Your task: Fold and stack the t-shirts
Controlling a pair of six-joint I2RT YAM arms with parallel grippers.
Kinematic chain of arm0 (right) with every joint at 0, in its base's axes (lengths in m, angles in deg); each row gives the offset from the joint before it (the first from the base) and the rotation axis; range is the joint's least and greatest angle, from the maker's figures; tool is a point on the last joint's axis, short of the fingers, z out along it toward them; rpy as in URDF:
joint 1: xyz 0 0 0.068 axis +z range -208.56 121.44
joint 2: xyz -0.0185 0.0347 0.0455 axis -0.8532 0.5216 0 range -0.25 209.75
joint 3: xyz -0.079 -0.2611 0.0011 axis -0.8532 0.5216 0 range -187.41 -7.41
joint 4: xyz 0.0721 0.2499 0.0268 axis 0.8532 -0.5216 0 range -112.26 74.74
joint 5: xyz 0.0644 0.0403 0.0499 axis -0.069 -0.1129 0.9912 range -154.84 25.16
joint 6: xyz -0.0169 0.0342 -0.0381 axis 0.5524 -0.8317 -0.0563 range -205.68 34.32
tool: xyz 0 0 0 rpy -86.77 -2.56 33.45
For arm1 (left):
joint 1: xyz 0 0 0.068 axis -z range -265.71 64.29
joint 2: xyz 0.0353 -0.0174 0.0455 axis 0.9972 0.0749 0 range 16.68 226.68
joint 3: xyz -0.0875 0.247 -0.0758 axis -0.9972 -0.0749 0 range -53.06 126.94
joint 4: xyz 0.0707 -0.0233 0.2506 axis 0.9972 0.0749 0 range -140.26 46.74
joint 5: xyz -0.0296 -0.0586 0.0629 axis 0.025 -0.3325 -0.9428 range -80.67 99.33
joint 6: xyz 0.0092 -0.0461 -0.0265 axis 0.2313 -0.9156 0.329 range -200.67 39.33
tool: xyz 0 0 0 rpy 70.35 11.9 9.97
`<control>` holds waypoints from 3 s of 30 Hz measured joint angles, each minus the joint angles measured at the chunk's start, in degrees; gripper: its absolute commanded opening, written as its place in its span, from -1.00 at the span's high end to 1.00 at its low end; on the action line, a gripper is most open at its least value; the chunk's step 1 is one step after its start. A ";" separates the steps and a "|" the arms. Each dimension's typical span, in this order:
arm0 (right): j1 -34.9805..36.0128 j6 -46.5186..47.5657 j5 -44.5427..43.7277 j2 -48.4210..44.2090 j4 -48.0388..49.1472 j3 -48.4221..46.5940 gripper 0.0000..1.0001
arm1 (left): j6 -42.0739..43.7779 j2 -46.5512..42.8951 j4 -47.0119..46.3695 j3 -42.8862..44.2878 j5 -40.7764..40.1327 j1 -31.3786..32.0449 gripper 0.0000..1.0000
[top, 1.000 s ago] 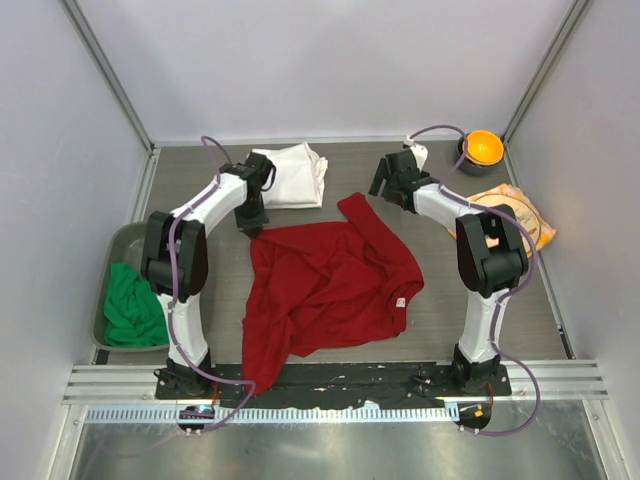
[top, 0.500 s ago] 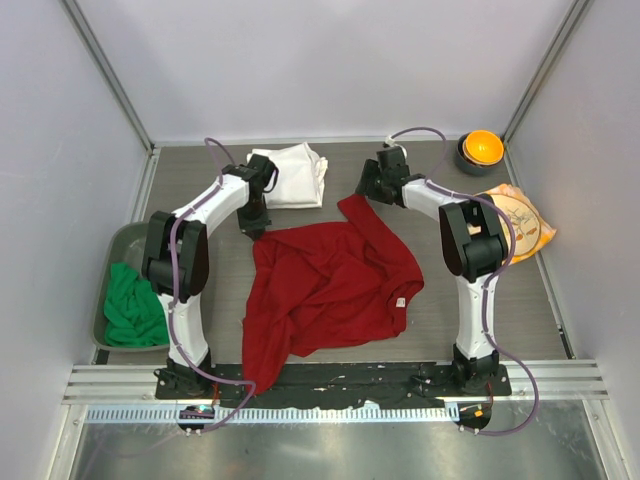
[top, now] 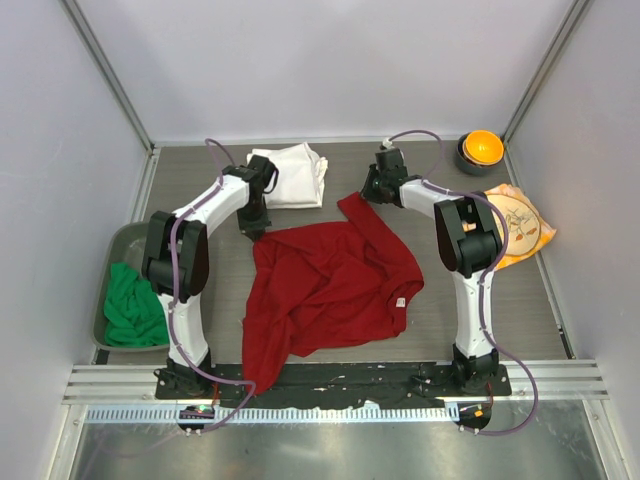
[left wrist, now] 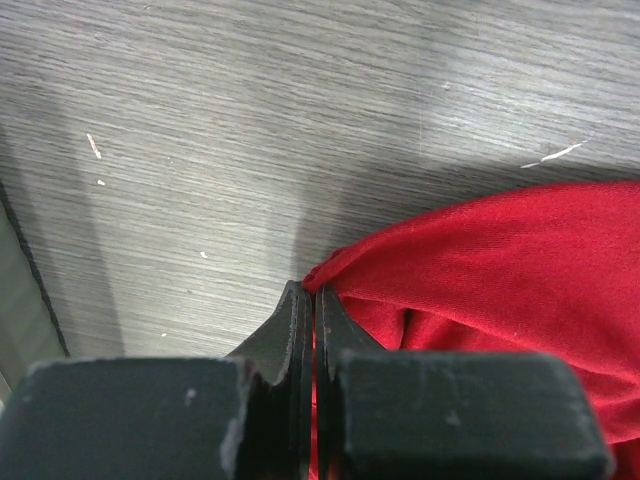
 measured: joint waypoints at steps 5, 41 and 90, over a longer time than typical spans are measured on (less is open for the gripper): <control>0.04 0.07 -0.70 0.35 0.04 -0.31 0.98 | 0.09 0.00 0.00 -0.35 -0.02 0.00 1.00; 13.75 10.95 -13.29 -79.06 -28.59 1.84 0.98 | 2.47 -62.86 2.97 6.25 13.49 0.07 0.99; -2.12 6.14 -16.85 -42.49 -14.21 15.58 0.99 | -6.51 -49.48 -31.78 -33.66 6.23 -5.14 1.00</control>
